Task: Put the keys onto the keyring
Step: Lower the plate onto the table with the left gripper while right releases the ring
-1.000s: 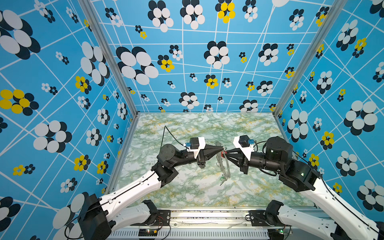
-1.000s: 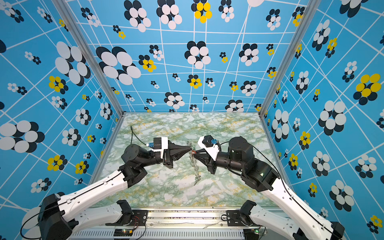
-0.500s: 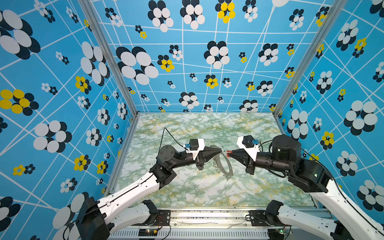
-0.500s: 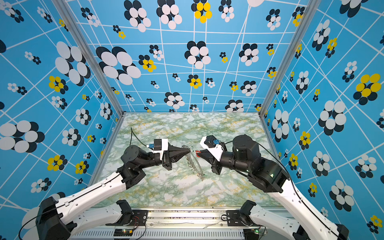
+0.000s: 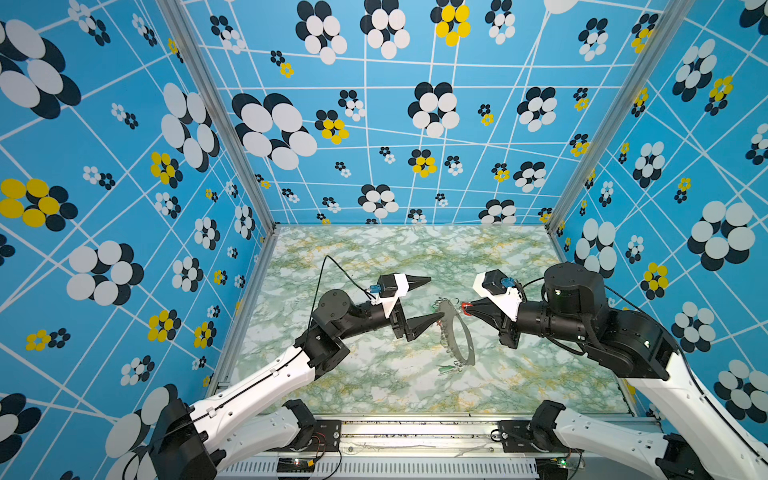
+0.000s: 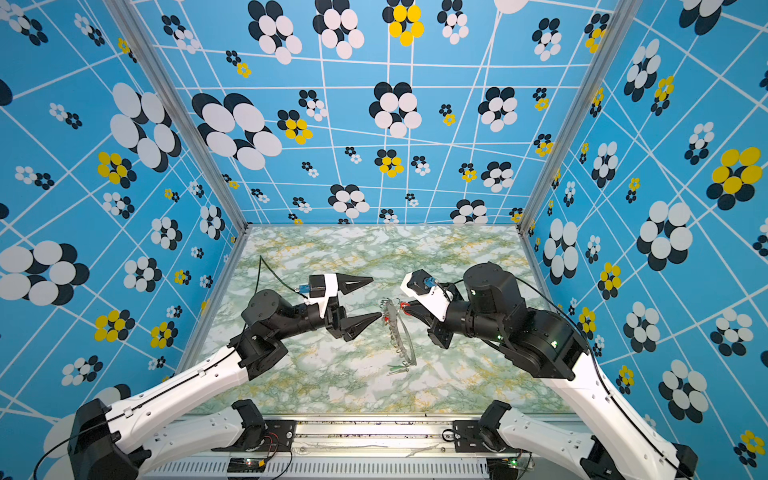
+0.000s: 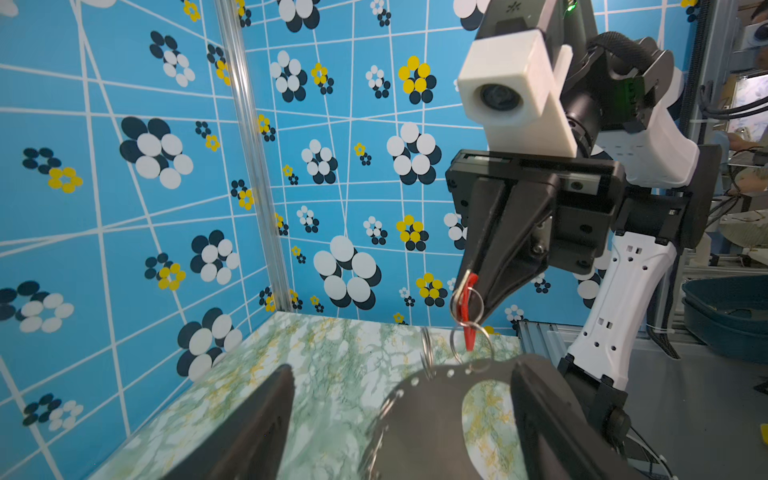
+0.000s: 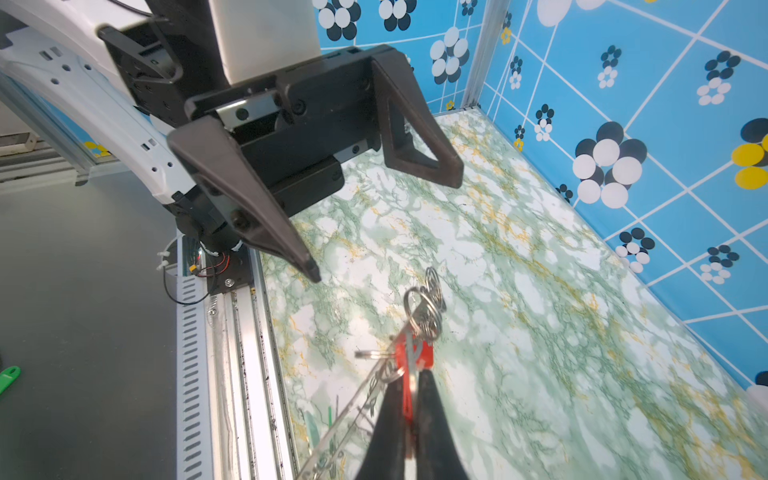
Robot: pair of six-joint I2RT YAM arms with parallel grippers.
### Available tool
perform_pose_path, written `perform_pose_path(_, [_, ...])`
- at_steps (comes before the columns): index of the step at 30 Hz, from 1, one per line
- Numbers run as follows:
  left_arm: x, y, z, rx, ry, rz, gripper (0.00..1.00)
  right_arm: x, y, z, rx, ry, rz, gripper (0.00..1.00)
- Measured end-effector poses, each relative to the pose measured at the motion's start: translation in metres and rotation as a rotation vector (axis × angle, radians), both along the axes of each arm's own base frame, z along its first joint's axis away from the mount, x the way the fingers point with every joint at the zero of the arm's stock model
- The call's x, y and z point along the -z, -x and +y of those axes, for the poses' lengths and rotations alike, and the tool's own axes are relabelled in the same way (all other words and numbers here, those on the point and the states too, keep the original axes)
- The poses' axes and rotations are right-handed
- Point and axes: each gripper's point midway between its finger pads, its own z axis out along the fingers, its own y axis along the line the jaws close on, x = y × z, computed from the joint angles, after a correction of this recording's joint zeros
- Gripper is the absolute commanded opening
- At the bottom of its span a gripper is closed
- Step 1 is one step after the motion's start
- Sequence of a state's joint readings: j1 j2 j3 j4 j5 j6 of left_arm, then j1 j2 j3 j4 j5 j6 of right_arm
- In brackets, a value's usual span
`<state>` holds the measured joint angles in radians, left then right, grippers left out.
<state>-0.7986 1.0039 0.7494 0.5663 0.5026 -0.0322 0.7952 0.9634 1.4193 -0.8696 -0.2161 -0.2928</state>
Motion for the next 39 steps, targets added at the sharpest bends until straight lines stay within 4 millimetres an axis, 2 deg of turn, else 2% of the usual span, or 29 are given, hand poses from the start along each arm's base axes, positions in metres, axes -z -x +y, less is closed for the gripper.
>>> perform_pose_path(6, [0.021,-0.011,0.021,-0.143,-0.048,0.070,0.97,0.017,-0.009,0.003,0.024,0.060,0.045,0.00])
perform_pose_path(12, [0.053,-0.021,0.047,-0.295,-0.105,0.151,0.99,0.045,-0.024,0.021,0.039,0.066,0.111,0.00])
perform_pose_path(15, [0.064,-0.024,0.062,-0.367,-0.125,0.180,0.99,0.062,-0.034,0.037,0.044,0.034,0.158,0.00])
perform_pose_path(20, [0.072,-0.023,0.088,-0.470,-0.132,0.211,0.99,0.106,-0.050,0.065,0.060,-0.023,0.260,0.00])
perform_pose_path(24, [0.074,-0.022,0.102,-0.527,-0.136,0.220,0.99,0.137,-0.063,0.074,0.096,-0.012,0.318,0.00])
perform_pose_path(30, [0.088,-0.026,0.109,-0.572,-0.180,0.252,0.99,0.160,-0.102,0.059,0.218,-0.013,0.361,0.00])
perform_pose_path(39, [0.100,-0.036,0.111,-0.620,-0.209,0.286,0.99,0.223,-0.159,0.001,0.485,0.001,0.477,0.00])
